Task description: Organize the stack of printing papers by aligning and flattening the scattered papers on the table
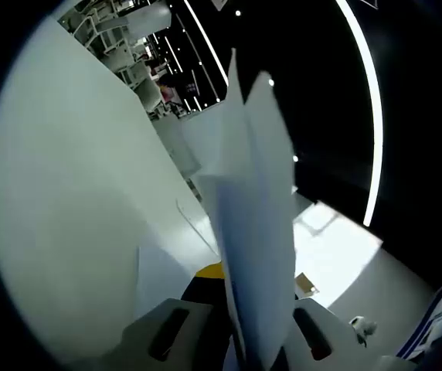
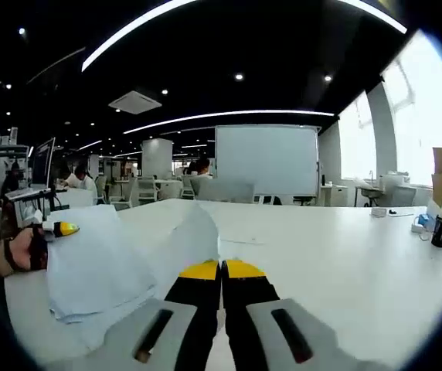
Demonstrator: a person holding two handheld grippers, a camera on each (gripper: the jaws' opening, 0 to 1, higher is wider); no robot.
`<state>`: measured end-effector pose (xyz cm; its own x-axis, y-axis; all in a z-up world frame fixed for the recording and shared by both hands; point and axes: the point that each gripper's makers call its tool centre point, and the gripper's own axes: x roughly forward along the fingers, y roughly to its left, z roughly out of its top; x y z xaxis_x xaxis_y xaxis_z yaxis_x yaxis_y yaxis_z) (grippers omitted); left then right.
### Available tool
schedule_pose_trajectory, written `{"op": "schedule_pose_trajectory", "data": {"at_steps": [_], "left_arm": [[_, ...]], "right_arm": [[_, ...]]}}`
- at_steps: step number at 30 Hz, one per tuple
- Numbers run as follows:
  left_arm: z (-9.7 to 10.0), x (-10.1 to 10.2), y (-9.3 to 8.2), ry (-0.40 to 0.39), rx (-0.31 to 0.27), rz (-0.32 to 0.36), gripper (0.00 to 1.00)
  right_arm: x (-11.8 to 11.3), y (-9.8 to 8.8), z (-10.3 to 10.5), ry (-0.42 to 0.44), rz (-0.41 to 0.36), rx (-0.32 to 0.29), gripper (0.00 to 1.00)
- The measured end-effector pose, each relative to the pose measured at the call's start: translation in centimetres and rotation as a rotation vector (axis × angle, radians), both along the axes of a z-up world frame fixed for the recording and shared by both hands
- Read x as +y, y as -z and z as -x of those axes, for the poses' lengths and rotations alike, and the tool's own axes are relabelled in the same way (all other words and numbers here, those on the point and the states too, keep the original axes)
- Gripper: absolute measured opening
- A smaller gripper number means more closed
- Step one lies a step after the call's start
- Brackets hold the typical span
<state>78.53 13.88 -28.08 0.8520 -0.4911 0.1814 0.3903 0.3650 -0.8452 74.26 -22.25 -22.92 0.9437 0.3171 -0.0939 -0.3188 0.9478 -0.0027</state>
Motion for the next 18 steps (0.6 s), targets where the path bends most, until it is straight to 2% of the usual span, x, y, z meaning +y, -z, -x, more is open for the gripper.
{"op": "schedule_pose_trajectory", "data": {"at_steps": [4, 8, 18], "left_arm": [[0.1, -0.1, -0.1, 0.0, -0.001, -0.001, 0.07], [0.2, -0.2, -0.1, 0.0, -0.002, -0.001, 0.07], [0.3, -0.4, -0.2, 0.001, -0.003, -0.002, 0.07]], "right_arm": [[0.3, -0.5, 0.1, -0.015, -0.024, -0.004, 0.0], [0.5, -0.9, 0.0, -0.009, 0.005, -0.018, 0.0], [1.5, -2.4, 0.1, -0.04, -0.031, -0.04, 0.0]]}}
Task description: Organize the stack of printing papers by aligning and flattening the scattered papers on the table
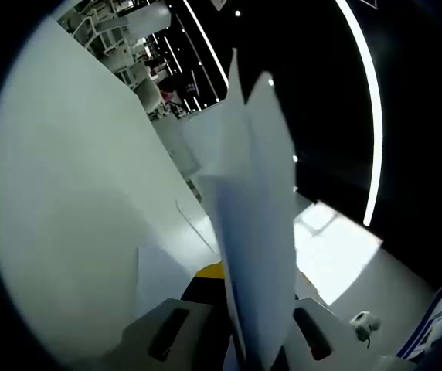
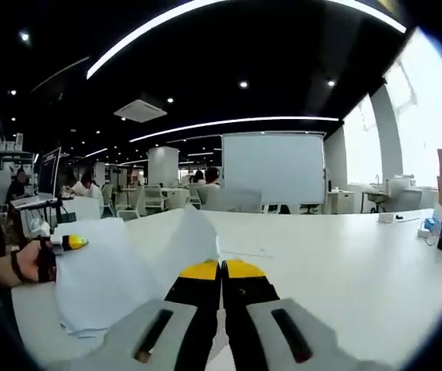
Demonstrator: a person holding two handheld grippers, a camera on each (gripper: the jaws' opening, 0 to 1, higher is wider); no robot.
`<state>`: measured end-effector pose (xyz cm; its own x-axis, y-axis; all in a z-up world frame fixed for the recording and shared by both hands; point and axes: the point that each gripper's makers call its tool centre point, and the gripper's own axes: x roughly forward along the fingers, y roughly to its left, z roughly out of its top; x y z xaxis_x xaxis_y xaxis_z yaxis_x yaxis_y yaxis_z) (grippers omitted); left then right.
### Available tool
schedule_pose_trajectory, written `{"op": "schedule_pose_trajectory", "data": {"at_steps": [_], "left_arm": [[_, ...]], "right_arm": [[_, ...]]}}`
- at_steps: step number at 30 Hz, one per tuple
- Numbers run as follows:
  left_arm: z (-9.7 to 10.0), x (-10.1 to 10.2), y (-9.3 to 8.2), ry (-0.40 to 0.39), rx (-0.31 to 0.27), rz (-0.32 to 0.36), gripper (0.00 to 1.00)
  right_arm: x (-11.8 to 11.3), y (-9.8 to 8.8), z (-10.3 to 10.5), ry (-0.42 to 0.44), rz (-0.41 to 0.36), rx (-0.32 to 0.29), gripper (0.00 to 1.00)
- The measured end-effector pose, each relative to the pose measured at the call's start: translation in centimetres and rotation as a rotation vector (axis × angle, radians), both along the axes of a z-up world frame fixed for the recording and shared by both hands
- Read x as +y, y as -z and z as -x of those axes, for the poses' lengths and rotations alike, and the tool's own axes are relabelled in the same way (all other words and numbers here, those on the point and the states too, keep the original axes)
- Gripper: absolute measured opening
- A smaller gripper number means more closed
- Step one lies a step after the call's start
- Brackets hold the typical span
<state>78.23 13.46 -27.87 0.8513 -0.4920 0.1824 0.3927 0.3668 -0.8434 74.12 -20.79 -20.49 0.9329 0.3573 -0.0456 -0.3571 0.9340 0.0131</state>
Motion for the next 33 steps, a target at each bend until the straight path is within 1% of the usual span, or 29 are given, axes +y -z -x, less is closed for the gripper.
{"op": "schedule_pose_trajectory", "data": {"at_steps": [6, 11, 22, 26, 33], "left_arm": [[0.1, -0.1, 0.0, 0.0, 0.0, 0.0, 0.07], [0.1, -0.2, -0.1, 0.0, -0.001, -0.002, 0.07], [0.3, -0.4, -0.3, -0.001, -0.002, -0.004, 0.07], [0.3, -0.4, -0.3, -0.001, -0.002, -0.004, 0.07], [0.3, -0.3, -0.3, -0.001, -0.002, -0.005, 0.07]], "right_arm": [[1.1, -0.7, 0.3, -0.055, -0.066, 0.018, 0.0], [1.6, -1.3, 0.3, -0.066, -0.076, 0.012, 0.0], [4.5, -4.1, 0.7, -0.141, -0.106, -0.027, 0.0], [5.1, -4.6, 0.8, -0.158, -0.103, -0.034, 0.0], [6.2, -5.3, 1.2, -0.199, -0.117, -0.026, 0.0]]}}
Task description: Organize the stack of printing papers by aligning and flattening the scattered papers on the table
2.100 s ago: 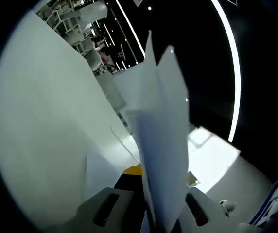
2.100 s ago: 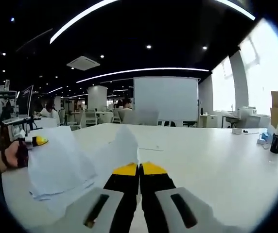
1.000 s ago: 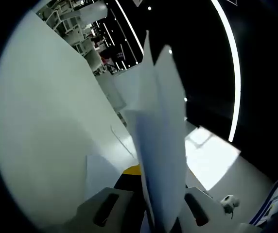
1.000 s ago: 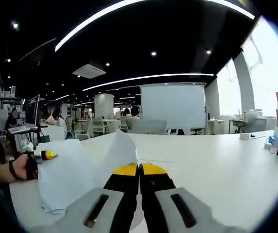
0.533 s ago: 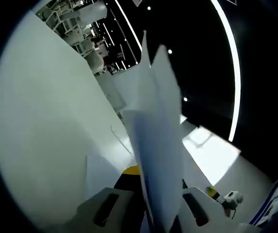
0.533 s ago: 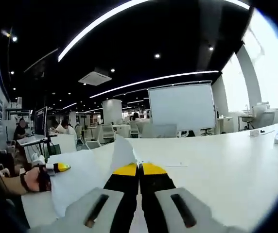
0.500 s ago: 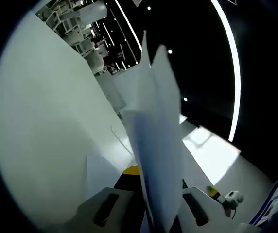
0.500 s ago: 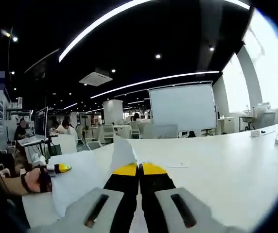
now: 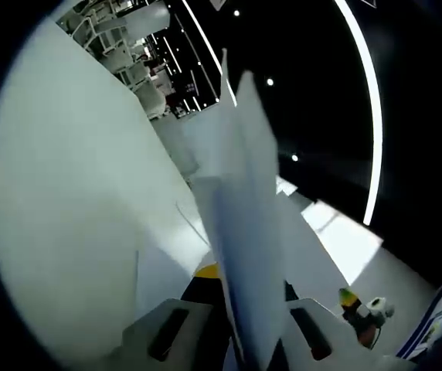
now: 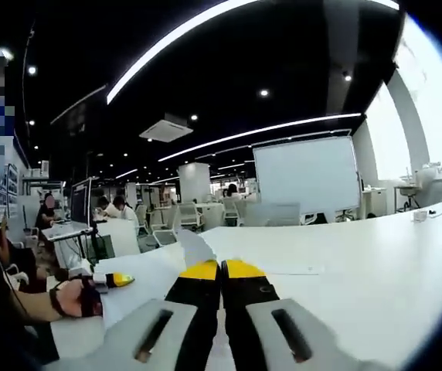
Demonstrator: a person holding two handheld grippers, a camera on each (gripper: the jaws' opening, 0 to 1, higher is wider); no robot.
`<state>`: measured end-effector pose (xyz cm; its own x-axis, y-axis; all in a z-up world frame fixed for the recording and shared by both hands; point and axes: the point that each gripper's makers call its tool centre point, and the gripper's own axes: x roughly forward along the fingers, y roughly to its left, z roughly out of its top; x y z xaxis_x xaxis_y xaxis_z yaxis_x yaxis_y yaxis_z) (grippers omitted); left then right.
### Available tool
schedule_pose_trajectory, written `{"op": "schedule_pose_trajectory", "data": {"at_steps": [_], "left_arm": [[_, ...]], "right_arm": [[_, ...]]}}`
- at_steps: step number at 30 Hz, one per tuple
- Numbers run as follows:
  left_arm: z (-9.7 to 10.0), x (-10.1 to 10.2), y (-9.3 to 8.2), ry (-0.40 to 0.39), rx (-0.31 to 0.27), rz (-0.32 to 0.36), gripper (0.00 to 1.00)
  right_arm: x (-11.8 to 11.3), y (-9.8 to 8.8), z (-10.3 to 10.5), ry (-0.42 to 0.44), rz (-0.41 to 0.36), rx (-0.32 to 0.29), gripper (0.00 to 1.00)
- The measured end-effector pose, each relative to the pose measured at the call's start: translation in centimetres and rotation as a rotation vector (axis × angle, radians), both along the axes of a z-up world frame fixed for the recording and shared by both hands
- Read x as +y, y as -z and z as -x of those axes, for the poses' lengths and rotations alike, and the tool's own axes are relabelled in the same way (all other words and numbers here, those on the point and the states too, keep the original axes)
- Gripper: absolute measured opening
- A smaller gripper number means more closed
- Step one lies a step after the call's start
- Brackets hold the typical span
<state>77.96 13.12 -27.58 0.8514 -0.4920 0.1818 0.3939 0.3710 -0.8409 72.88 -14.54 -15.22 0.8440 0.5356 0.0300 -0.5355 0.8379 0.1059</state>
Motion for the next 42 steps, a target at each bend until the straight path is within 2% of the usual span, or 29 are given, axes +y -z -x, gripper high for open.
{"op": "schedule_pose_trajectory", "data": {"at_steps": [25, 32, 42], "left_arm": [[-0.3, 0.2, 0.2, 0.001, 0.0, -0.004, 0.07], [-0.3, 0.1, 0.2, 0.001, 0.0, -0.004, 0.07], [-0.3, 0.1, 0.3, 0.001, 0.0, -0.005, 0.07]], "right_arm": [[4.1, -4.2, 2.1, -0.176, -0.084, -0.03, 0.0], [4.8, -4.9, 2.6, -0.195, -0.082, -0.043, 0.0], [6.3, -7.1, 3.7, -0.248, -0.075, -0.077, 0.0]]}}
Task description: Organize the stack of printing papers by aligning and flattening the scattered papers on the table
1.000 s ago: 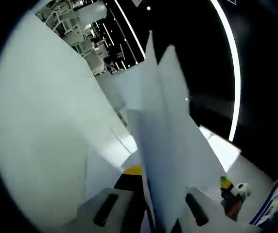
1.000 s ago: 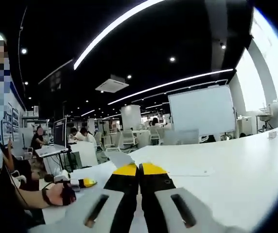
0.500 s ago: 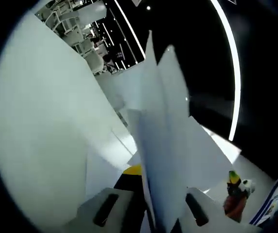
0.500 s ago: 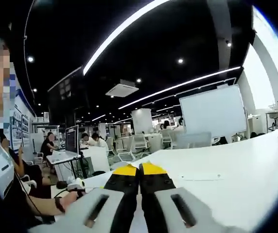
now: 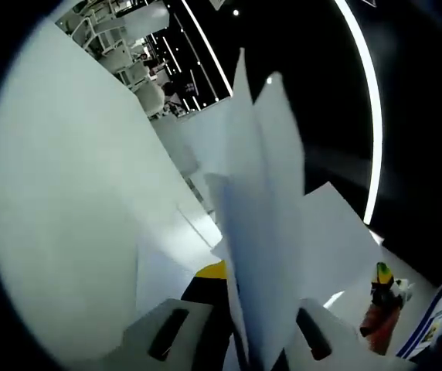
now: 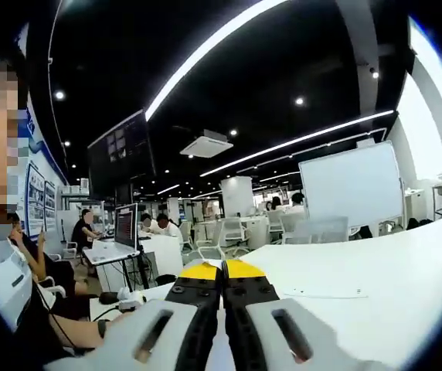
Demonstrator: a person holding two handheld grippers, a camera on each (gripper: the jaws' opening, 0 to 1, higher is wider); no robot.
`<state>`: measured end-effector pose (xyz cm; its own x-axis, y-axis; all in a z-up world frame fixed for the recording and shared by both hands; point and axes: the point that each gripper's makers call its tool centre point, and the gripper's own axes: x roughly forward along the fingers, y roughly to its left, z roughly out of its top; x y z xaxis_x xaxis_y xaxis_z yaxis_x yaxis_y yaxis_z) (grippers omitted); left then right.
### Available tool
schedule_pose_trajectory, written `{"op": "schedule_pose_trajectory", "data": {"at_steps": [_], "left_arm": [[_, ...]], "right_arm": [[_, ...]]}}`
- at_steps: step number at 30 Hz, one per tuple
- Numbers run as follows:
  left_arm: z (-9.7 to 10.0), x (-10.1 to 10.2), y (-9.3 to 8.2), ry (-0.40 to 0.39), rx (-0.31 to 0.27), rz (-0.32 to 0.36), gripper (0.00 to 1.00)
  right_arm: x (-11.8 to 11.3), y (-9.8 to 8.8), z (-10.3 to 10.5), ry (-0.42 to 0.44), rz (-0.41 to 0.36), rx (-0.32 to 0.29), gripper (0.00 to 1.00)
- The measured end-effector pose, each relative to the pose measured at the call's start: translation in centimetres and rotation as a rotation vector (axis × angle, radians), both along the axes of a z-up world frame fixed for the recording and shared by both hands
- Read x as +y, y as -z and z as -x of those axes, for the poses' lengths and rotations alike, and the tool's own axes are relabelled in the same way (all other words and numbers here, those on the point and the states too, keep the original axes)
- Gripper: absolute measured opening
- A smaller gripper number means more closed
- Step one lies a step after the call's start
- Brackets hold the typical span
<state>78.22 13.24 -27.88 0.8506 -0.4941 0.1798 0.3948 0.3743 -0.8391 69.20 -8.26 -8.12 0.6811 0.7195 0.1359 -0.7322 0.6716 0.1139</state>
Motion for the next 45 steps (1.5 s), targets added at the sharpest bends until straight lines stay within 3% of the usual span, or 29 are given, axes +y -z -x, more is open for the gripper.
{"op": "schedule_pose_trajectory", "data": {"at_steps": [26, 37, 45], "left_arm": [[0.1, -0.2, -0.3, -0.001, -0.002, -0.003, 0.07], [0.0, -0.1, -0.3, 0.0, -0.001, 0.0, 0.07], [0.0, 0.0, -0.3, 0.0, -0.001, 0.0, 0.07]], "right_arm": [[2.7, -3.6, 0.1, -0.088, -0.013, -0.02, 0.0], [4.1, -4.5, 1.2, -0.126, -0.007, -0.033, 0.0], [4.9, -5.0, 2.2, -0.183, -0.046, -0.018, 0.0]]}}
